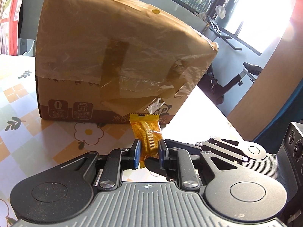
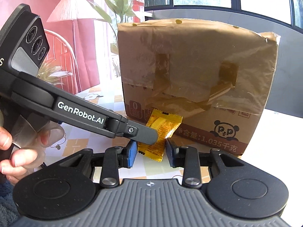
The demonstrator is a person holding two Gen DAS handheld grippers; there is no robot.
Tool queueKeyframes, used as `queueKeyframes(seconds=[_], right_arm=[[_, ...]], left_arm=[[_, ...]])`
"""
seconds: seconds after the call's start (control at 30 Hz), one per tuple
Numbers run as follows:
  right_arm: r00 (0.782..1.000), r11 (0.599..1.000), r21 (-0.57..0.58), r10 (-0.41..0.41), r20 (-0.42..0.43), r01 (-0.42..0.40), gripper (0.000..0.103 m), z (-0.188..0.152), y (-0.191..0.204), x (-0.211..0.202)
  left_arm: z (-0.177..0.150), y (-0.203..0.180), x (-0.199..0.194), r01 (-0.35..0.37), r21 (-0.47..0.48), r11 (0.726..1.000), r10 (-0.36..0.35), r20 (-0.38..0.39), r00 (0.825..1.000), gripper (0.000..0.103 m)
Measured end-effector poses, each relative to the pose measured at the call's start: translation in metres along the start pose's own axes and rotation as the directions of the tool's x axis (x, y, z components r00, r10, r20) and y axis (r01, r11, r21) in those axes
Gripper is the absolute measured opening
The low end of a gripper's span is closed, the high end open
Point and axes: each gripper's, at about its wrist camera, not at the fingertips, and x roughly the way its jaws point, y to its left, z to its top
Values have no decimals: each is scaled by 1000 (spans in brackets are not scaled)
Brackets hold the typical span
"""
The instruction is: Organize snacks
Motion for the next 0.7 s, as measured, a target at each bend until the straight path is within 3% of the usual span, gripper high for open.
queueKeyframes(seconds=[0.47, 0.7], right_arm=[[988, 997, -42, -50, 148, 57, 35, 26, -3, -42], [976, 996, -54, -62, 210, 75, 35, 49, -13, -47]], left_arm=[[27, -41, -29, 24, 130, 991, -40, 117, 992, 21], [59, -57, -30, 19, 178, 984, -48, 161, 986, 21]])
